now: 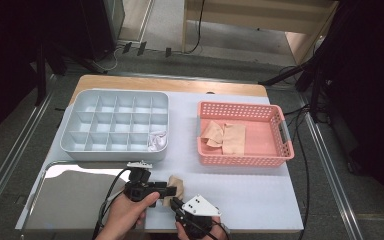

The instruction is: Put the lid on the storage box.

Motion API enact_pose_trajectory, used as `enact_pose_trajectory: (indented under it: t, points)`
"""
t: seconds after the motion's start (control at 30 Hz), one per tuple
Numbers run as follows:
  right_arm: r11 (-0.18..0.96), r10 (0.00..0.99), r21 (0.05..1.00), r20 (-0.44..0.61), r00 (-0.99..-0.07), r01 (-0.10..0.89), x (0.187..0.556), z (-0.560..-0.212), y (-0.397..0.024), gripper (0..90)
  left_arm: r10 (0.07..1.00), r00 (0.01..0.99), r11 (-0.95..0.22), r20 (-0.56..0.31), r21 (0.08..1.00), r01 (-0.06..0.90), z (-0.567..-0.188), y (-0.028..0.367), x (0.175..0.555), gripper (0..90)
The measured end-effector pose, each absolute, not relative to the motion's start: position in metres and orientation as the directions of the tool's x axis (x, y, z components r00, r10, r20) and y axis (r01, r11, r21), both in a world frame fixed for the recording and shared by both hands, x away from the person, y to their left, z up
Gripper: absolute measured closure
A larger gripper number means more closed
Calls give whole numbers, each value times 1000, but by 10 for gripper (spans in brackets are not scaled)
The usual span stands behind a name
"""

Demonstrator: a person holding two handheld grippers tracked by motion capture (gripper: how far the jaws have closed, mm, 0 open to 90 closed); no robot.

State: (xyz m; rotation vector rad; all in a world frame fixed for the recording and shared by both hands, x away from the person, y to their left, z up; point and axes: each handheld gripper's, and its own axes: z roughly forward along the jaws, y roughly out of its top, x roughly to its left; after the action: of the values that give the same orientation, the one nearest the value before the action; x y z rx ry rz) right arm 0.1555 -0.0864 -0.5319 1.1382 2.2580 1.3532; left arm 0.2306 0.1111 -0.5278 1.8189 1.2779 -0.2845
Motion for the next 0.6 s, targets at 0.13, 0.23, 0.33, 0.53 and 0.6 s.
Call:
enact_pose_trajectory:
  t: [0.13, 0.23, 0.33, 0.53, 0.6]
  points:
    - [246, 734, 831, 177, -656, 499, 153, -528, -93, 805, 638, 442, -88, -630, 511, 855, -529, 107, 228, 528]
    - [233, 736, 828, 192, -649, 510, 149, -525, -101, 808, 631, 451, -86, -631, 522, 849, -529, 107, 227, 623]
    - [207, 760, 823, 205, -617, 529, 148, -523, -112, 810, 624, 461, -78, -631, 537, 840, -528, 109, 225, 730]
    - [203, 795, 783, 219, -566, 588, 157, -534, -113, 816, 607, 475, -73, -637, 550, 832, -529, 111, 223, 782]
    - [217, 802, 775, 204, -561, 593, 160, -537, -109, 827, 600, 472, -74, -646, 543, 837, -530, 111, 224, 781]
